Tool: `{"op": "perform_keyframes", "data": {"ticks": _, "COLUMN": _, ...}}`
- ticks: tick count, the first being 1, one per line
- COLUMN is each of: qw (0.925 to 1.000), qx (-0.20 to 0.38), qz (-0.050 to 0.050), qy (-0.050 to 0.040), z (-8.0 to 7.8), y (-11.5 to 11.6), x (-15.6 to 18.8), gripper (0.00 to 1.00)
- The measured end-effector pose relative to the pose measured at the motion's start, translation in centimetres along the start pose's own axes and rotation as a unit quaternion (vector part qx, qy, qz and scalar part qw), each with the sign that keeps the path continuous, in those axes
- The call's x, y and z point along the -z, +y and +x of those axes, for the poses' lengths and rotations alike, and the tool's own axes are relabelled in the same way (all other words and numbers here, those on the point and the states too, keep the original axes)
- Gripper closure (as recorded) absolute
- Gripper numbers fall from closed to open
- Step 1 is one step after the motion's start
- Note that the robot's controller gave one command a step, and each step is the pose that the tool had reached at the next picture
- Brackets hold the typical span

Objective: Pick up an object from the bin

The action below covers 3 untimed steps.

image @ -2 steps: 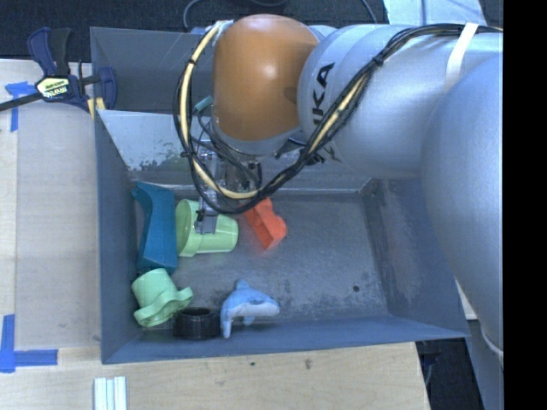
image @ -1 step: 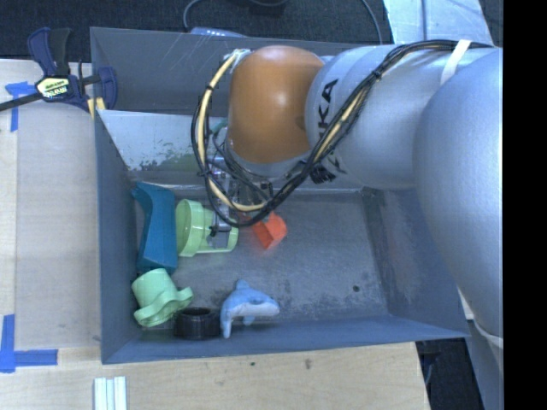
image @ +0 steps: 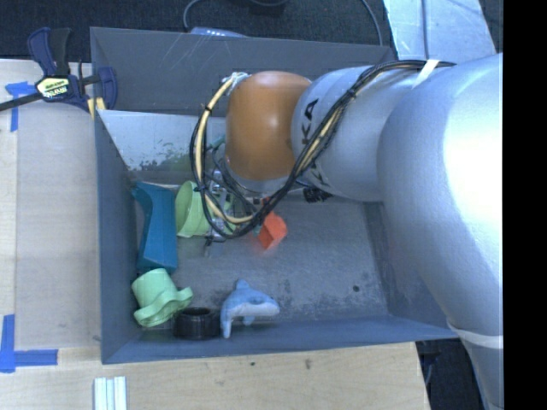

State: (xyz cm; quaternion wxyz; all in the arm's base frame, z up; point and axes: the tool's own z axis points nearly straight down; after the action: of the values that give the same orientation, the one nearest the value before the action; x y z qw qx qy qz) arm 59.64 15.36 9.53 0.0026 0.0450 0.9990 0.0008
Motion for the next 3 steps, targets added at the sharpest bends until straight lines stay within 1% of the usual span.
{"op": "perform_keyframes", "data": {"ticks": 1, "qw": 0.9967, "qx": 0.081, "qz": 0.0, "qy": 0.0018, "z": 0.0, "y": -1.2, "x": -0.3, "gripper": 0.0}}
{"op": "perform_keyframes", "data": {"ticks": 2, "qw": 0.9974, "qx": 0.072, "qz": 0.001, "qy": 0.001, "z": 0.0, "y": -0.8, "x": -2.3, "gripper": 1.0}}
{"op": "perform_keyframes", "data": {"ticks": 3, "qw": 0.9974, "qx": 0.072, "qz": 0.001, "qy": 0.001, "z": 0.0, "y": -0.8, "x": -2.3, "gripper": 1.0}}
